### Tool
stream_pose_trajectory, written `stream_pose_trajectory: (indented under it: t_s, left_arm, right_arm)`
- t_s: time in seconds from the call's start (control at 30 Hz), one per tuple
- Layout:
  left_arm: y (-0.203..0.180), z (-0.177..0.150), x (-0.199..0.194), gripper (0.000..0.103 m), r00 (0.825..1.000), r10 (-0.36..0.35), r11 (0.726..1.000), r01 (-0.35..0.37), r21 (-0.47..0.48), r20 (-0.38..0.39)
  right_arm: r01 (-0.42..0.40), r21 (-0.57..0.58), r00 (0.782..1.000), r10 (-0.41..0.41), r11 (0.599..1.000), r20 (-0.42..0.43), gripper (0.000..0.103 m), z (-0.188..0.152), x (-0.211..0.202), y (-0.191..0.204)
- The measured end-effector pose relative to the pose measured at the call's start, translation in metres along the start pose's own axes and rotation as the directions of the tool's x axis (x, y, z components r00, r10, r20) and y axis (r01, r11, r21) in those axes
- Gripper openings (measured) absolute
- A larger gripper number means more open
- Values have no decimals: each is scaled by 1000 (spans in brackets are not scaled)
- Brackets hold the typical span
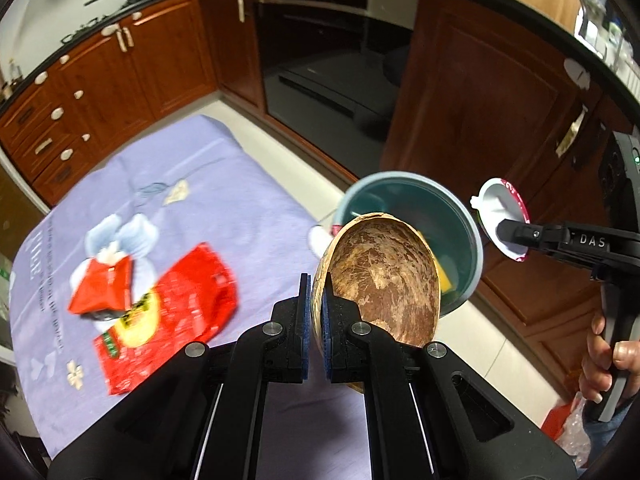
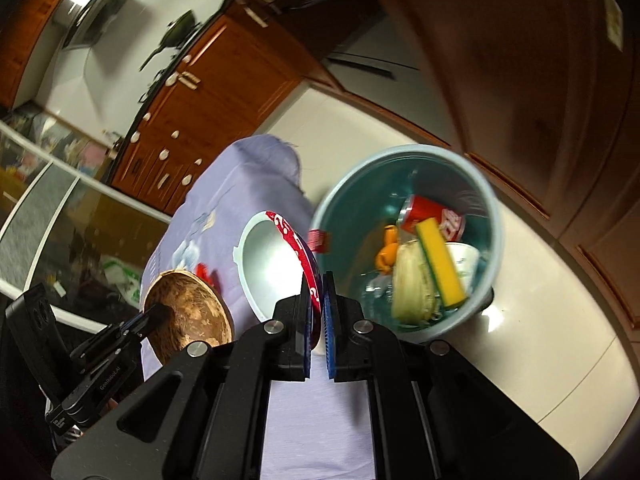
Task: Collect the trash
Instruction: 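Carry the wicker bowl and white cup over the teal bin, then open both tools to drop the bowl and cup into the bin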
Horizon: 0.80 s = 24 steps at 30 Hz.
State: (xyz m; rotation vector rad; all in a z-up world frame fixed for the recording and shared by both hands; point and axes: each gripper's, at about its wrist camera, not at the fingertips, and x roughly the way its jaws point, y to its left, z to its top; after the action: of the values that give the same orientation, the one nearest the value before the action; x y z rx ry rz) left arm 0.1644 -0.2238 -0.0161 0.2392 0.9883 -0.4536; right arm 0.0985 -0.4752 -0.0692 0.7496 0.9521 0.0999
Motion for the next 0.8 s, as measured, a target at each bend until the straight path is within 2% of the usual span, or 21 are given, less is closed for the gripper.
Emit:
stream_pose_trajectory:
  t_s: [0.5, 0.73, 0.8]
  left_arm:
    - [-48, 32, 74, 6, 994, -45, 998, 50, 49, -100]
    - [-58, 31, 107, 11, 982, -73, 996, 81, 37, -171]
    - [-58, 30, 110, 16, 982, -75, 996, 82, 35, -174]
  right_arm:
    - [79, 67, 996, -76, 995, -50, 5, 18, 8, -58]
    - [103, 74, 992, -97, 992, -75, 5, 17, 18, -65]
    - [106, 71, 991, -100, 992, -83, 5, 18, 21, -65]
